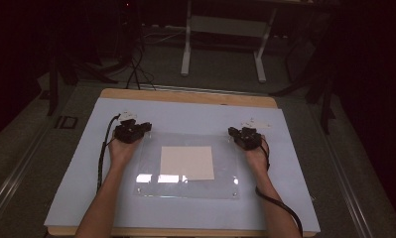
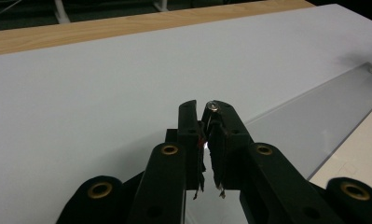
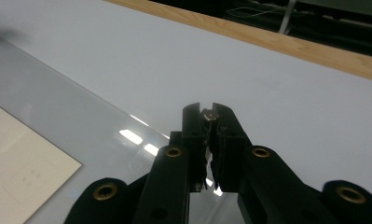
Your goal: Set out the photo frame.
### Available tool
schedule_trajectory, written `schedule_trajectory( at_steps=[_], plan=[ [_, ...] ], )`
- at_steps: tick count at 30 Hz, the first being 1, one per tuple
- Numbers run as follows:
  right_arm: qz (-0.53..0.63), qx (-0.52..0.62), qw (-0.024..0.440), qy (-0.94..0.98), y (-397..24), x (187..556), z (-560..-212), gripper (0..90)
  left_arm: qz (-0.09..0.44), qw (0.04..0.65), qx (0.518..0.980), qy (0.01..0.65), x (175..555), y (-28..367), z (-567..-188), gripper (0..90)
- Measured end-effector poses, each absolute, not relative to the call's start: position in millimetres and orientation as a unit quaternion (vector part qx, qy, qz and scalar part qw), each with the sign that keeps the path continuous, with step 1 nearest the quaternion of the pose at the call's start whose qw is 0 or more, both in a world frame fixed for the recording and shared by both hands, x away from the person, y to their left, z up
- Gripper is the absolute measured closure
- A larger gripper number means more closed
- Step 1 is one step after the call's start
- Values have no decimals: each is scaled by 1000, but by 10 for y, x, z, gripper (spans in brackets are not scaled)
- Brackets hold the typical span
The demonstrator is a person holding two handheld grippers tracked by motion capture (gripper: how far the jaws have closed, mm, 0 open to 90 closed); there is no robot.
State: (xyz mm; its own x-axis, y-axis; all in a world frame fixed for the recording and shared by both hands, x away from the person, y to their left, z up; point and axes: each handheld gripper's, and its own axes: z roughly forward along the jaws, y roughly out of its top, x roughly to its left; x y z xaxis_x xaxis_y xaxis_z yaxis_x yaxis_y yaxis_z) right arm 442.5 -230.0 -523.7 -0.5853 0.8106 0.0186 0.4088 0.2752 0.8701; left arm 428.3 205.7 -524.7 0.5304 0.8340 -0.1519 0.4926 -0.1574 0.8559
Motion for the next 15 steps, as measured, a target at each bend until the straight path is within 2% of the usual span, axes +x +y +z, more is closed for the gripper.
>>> schedule_trajectory(
  at_steps=[15],
  plan=[
    [446, 409, 199, 771, -2314, 4465, -5206, 851, 185, 473, 739, 442, 4279, 2068, -5247, 825]
  ],
)
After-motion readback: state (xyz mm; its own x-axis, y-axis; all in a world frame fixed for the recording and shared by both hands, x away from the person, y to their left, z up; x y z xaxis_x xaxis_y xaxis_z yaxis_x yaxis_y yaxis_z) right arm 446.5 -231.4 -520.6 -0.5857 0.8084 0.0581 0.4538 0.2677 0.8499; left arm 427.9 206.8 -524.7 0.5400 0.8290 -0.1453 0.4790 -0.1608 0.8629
